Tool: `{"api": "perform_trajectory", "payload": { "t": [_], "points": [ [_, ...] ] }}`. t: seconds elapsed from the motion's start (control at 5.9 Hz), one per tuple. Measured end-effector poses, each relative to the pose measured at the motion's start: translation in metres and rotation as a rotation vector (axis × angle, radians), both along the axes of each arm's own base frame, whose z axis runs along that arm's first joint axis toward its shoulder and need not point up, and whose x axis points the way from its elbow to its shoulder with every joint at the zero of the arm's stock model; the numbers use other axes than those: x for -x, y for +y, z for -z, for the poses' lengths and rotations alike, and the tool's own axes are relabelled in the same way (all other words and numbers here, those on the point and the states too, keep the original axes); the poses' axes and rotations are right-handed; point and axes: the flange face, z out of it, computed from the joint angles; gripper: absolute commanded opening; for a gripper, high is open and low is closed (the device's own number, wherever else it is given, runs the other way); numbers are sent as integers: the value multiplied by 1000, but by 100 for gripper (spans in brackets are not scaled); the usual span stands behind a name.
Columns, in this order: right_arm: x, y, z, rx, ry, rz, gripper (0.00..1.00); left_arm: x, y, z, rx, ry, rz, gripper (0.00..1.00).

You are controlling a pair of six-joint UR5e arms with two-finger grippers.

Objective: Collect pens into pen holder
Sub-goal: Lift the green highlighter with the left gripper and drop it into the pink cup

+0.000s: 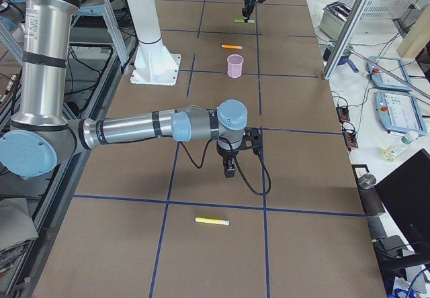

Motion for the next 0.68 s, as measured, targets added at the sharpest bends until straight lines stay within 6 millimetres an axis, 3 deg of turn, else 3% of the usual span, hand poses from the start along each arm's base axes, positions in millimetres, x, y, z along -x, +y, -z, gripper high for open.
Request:
{"api": "perform_trajectory", "payload": {
  "t": [0.17,0.34,0.68],
  "points": [
    [1,-1,-1,-28,-2,3,100,-27,25,59,-45,50,90,0],
    [3,-2,-2,-41,1,9,100,-53,58,101,-121,96,210,0],
    [10,-4,-1,-47,3,24,100,-110,124,157,-242,207,448,0]
  ]
}}
